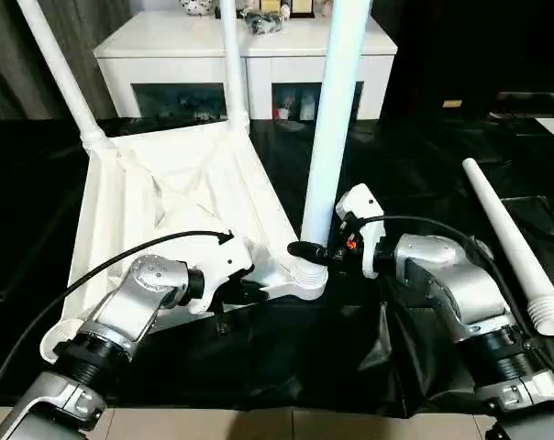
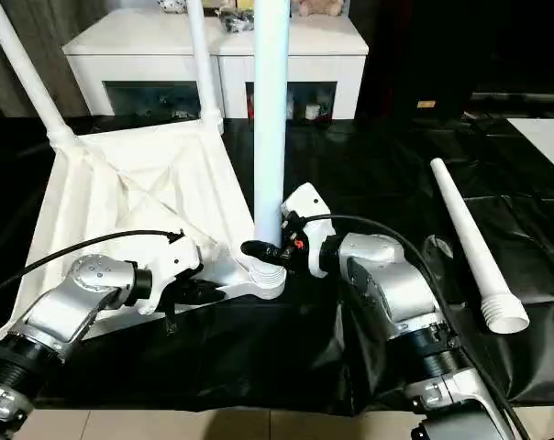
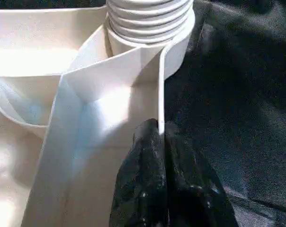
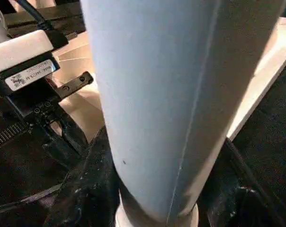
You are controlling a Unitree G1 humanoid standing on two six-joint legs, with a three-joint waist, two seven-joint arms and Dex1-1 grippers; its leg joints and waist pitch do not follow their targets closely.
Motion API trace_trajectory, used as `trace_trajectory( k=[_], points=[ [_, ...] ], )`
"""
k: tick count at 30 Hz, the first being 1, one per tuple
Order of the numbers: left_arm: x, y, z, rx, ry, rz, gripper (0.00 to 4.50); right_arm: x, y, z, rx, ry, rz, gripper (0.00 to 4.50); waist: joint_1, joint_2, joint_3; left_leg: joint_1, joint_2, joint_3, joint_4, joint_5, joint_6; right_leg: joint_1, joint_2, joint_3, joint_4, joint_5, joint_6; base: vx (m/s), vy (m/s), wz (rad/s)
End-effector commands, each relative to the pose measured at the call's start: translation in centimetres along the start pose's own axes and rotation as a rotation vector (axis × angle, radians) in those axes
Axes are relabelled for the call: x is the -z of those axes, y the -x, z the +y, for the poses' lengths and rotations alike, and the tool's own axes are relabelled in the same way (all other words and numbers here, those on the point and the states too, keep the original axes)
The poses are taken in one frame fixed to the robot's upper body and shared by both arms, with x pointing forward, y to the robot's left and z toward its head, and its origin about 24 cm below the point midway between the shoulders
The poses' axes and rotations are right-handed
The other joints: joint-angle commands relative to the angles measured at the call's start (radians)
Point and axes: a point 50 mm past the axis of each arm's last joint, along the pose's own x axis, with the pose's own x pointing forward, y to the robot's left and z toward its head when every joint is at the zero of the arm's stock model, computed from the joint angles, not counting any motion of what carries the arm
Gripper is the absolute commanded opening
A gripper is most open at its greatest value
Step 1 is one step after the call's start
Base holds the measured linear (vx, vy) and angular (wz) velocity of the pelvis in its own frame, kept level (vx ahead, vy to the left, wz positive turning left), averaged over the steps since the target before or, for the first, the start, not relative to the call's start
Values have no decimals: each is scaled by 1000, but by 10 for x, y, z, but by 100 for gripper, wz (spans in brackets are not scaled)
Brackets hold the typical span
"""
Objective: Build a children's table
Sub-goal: Insert table leg to table base, then rotate leg to tighten
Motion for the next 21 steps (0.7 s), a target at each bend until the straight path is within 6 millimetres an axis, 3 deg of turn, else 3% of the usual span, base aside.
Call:
trace_trajectory(
  k=[1,5,6,7,9,11,13,16,21],
  points=[
    [-14,16,23,-158,-5,-53,0,57,-7,8,39,-145,206,183,1,7,-42,-3,14,-9,-86,-320,-14,40,-47,44,-99,-329,-177,0,0,0],
    [-13,15,31,-241,35,-42,0,55,-12,-6,237,-158,184,183,-10,5,-39,-3,9,-13,-87,-354,-28,38,-48,41,-106,-432,-146,0,0,0],
    [-14,13,35,-296,69,-39,0,54,-16,-14,355,-192,169,183,-13,4,-38,4,9,-14,-87,-376,-31,30,-50,41,-115,-500,-119,0,0,0],
    [-14,12,36,-308,78,-38,0,54,-17,-15,378,-198,168,183,-17,6,-36,2,7,-18,-88,-387,-32,30,-49,37,-121,-531,-109,0,0,0],
    [-15,7,38,-345,108,-33,0,54,-20,-20,458,-216,171,183,-22,4,-35,0,7,-18,-90,-389,-31,29,-48,36,-123,-537,-100,0,0,0],
    [-17,-1,41,-406,142,-16,0,54,-29,-21,528,-214,197,183,-30,8,-39,-1,10,-20,-93,-382,-32,31,-47,35,-121,-483,-111,0,0,0],
    [-22,-12,42,-446,171,-8,0,53,-39,-21,577,-212,211,183,-35,6,-35,3,8,-19,-93,-410,-37,25,-44,34,-123,-481,-122,0,0,0],
    [-29,-23,41,-472,205,-7,0,50,-49,-20,621,-222,215,183,-36,6,-39,3,7,-19,-92,-406,-29,28,-48,35,-126,-468,-127,0,0,0],
    [-63,-53,31,-480,227,-56,0,44,-68,-20,733,-289,206,183,-28,-3,-47,0,9,-11,-91,-332,-11,34,-49,44,-113,-312,-178,0,0,0]
  ],
)
